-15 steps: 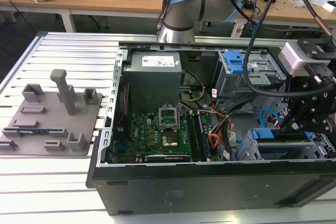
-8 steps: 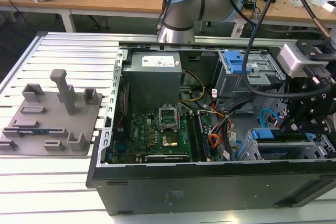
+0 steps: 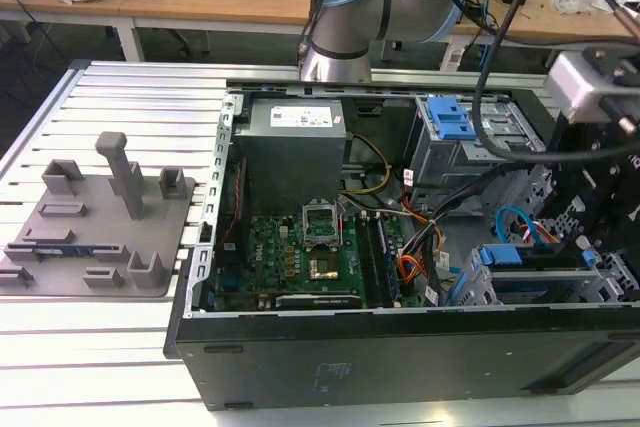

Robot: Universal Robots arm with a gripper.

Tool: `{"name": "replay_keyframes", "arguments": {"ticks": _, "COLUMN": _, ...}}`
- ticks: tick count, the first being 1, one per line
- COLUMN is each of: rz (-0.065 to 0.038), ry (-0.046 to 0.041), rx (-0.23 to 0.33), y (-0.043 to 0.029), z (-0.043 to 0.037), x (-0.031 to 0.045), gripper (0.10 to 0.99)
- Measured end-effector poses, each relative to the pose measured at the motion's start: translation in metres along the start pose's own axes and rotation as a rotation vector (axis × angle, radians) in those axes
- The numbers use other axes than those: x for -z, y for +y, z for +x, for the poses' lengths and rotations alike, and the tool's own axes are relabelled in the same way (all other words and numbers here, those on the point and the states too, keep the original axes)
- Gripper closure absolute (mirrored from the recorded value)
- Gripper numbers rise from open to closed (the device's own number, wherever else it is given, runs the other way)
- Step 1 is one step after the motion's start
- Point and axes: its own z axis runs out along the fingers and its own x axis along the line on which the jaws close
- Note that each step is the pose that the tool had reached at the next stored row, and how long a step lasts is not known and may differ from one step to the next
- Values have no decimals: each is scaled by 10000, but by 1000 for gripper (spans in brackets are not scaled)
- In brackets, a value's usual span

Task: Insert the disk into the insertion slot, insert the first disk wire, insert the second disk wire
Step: 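Insert the second disk wire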

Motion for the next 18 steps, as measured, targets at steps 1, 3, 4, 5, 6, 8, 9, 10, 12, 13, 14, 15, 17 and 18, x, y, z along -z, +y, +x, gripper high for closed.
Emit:
{"name": "replay_keyframes", "arguments": {"ticks": 1, "rz": 0, "ry": -2, "rx": -1, "y": 1, "z": -2, "x": 46, "gripper": 608}}
{"name": "replay_keyframes", "arguments": {"ticks": 3, "rz": 1, "ry": 5, "rx": 0, "y": 3, "z": -7, "x": 157, "gripper": 608}}
{"name": "replay_keyframes", "arguments": {"ticks": 4, "rz": 3, "ry": 5, "rx": 0, "y": 3, "z": -10, "x": 200, "gripper": 608}}
{"name": "replay_keyframes", "arguments": {"ticks": 5, "rz": 8, "ry": 8, "rx": 1, "y": 4, "z": -13, "x": 246, "gripper": 624}}
{"name": "replay_keyframes", "arguments": {"ticks": 6, "rz": 9, "ry": 11, "rx": 0, "y": 4, "z": -13, "x": 254, "gripper": 690}}
{"name": "replay_keyframes", "arguments": {"ticks": 8, "rz": 11, "ry": 9, "rx": 0, "y": 4, "z": -13, "x": 254, "gripper": 757}}
{"name": "replay_keyframes", "arguments": {"ticks": 9, "rz": 11, "ry": 10, "rx": 1, "y": 4, "z": -13, "x": 255, "gripper": 812}}
{"name": "replay_keyframes", "arguments": {"ticks": 10, "rz": 11, "ry": 10, "rx": 1, "y": 4, "z": -13, "x": 255, "gripper": 875}}
{"name": "replay_keyframes", "arguments": {"ticks": 12, "rz": 11, "ry": 10, "rx": 2, "y": 4, "z": -13, "x": 255, "gripper": 980}}
{"name": "replay_keyframes", "arguments": {"ticks": 13, "rz": 10, "ry": 11, "rx": 1, "y": 4, "z": -13, "x": 255, "gripper": 980}}
{"name": "replay_keyframes", "arguments": {"ticks": 14, "rz": 10, "ry": 11, "rx": 2, "y": 4, "z": -13, "x": 255, "gripper": 980}}
{"name": "replay_keyframes", "arguments": {"ticks": 15, "rz": 11, "ry": 10, "rx": 2, "y": 4, "z": -13, "x": 255, "gripper": 980}}
{"name": "replay_keyframes", "arguments": {"ticks": 17, "rz": 10, "ry": 10, "rx": 3, "y": 4, "z": -13, "x": 255, "gripper": 980}}
{"name": "replay_keyframes", "arguments": {"ticks": 18, "rz": 10, "ry": 10, "rx": 4, "y": 4, "z": -13, "x": 255, "gripper": 980}}
